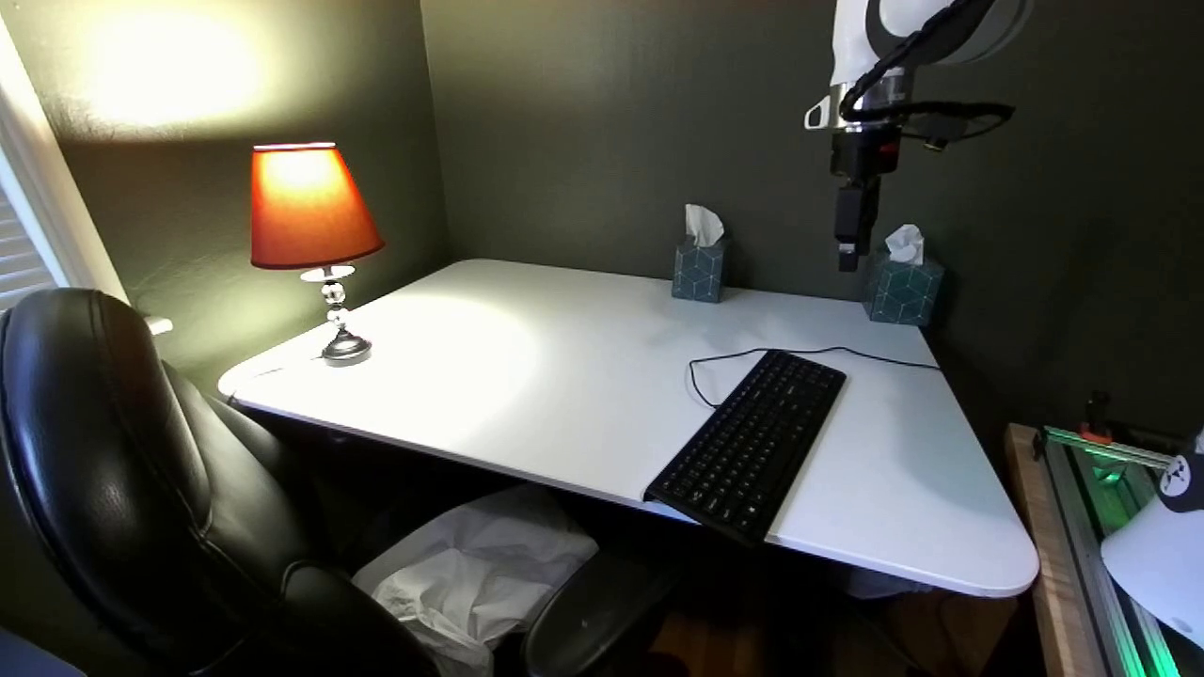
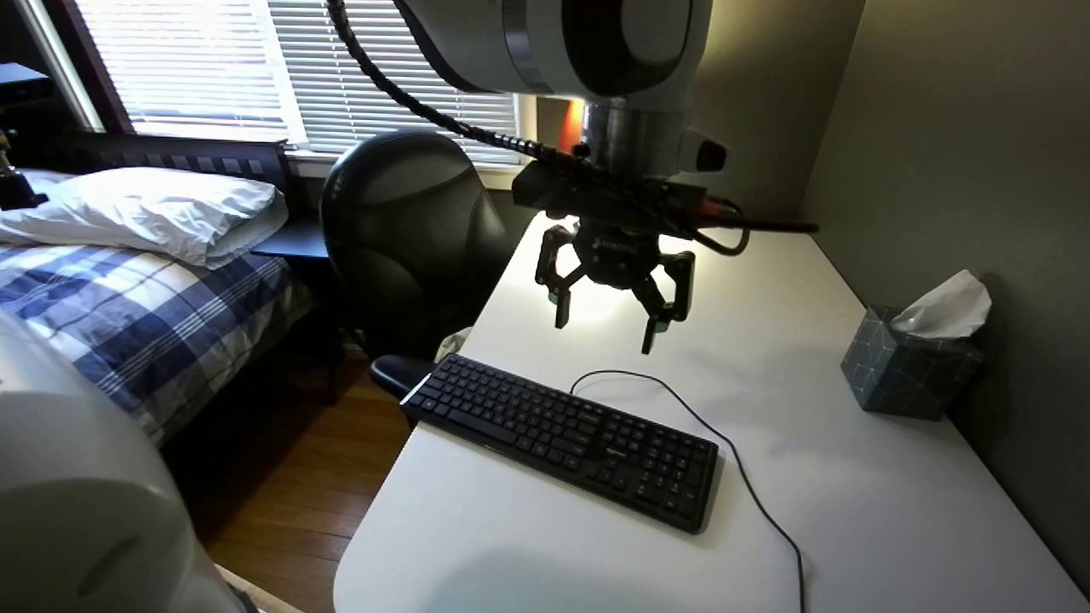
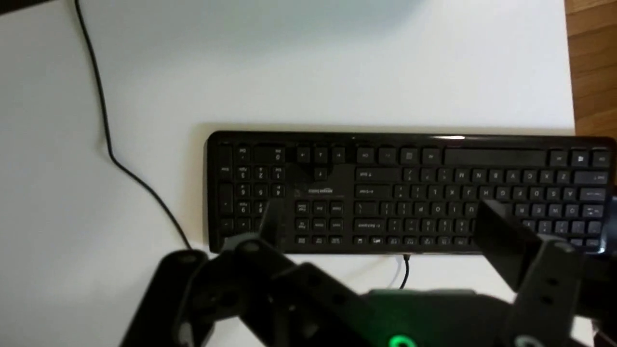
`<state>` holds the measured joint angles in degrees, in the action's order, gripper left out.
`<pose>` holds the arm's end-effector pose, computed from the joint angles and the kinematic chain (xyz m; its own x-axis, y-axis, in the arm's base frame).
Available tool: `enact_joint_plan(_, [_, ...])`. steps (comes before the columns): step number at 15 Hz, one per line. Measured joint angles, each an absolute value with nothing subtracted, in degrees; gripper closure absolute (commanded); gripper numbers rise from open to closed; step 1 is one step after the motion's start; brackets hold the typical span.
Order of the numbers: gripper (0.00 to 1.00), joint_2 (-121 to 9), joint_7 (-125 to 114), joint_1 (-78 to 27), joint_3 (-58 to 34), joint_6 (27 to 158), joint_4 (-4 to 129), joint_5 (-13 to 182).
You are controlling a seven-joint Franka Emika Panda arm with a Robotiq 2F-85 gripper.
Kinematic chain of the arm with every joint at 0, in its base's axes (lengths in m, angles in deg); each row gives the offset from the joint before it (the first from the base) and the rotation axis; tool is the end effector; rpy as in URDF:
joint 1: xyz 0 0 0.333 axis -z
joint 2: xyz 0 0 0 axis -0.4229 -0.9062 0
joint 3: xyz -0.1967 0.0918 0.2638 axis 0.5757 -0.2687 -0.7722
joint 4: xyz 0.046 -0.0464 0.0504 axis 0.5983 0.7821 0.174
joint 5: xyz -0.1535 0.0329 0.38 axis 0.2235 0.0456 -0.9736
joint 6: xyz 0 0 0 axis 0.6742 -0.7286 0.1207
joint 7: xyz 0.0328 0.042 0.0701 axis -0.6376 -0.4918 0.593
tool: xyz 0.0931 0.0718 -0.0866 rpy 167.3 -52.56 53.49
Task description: Press a key on the keyboard.
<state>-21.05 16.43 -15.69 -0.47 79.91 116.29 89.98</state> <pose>0.3731 -0.1793 0.3438 0.9934 -0.0269 -0.1110 -0.0274 -0.9996 -0.0029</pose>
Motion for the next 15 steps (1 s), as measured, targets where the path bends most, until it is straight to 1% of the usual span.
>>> enact_joint_plan(3, [0.00,-25.33,17.43,-15.85,-0.57,81.37,116.29,89.29])
enact_joint_plan(14, [0.00,-39.58,17.49,-15.77,-1.85,94.80,115.53,88.60])
enact_joint_plan(15, [0.11,-40.66,17.46,-15.73,-1.96,96.14,115.39,88.52])
